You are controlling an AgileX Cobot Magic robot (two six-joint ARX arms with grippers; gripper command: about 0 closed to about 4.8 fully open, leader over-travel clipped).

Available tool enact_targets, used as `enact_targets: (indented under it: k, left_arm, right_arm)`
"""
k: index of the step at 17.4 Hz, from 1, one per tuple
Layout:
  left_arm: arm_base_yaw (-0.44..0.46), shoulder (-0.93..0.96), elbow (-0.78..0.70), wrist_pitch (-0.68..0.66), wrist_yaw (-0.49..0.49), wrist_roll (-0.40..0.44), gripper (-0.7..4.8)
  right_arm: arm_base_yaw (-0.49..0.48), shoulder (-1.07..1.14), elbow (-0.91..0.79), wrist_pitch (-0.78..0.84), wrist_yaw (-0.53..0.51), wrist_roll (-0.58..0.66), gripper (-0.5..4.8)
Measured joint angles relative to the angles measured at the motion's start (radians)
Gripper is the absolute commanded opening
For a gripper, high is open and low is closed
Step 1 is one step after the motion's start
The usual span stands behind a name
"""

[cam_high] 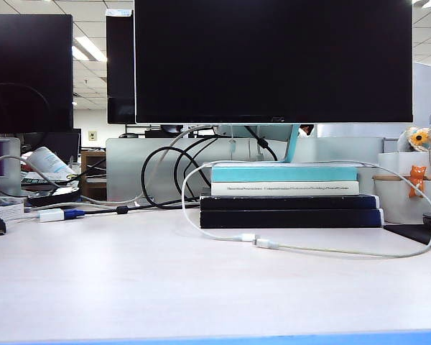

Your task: Unfold the white charging cable into a straight cable.

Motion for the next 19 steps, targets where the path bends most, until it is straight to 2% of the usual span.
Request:
enact_targets:
  k: [4, 7, 9, 11, 12, 14, 16, 17, 19]
  left_arm:
    - [0.000, -0.272, -0.214, 0.084, -0.095, 0.065, 4.79]
    - [0.000, -0.451, -0.320, 0.142, -0.132, 0.071, 4.79]
    - [0.000, -0.536, -0.380, 0.117, -0.182, 0.048, 4.79]
    - [0.000, -0.556, -0.401, 0.116, -0.184, 0.016, 4.79]
    - [0.000, -0.556, -0.434, 0.111, -0.184, 0.004, 4.79]
    - [0.000, -0.556, -0.492, 0.109, -0.208, 0.000, 4.79]
    - [0.000, -0.565, -0.548, 0.105, -0.237, -0.034, 4.79]
    - [0.000, -0.583, -0.569, 0.123, -0.219, -0.043, 4.79]
    - [0.000, -0.619, -0.608, 0.201, -0.203, -0.047, 4.58]
  right_arm:
    - [0.000, -0.126, -0.003, 0.020, 0.000, -0.045, 1.71]
    - [0.000, -0.250, -0.063, 0.145, -0.030, -0.068, 1.38]
    - [0.000, -0.404, -0.235, 0.272, -0.053, -0.072, 1.39]
    - [0.000, -0.550, -0.433, 0.335, -0.059, -0.072, 1.39]
    - [0.000, -0.651, -0.644, 0.364, -0.060, -0.072, 1.39]
    - [0.000, -0.789, -0.937, 0.398, -0.061, -0.039, 1.38]
    - [0.000, -0.971, -1.162, 0.585, -0.064, 0.044, 1.31]
    - [0.000, -1.096, -1.284, 0.771, -0.064, 0.074, 1.04]
    - [0.000, -1.234, -1.445, 0.919, -0.071, 0.086, 0.89]
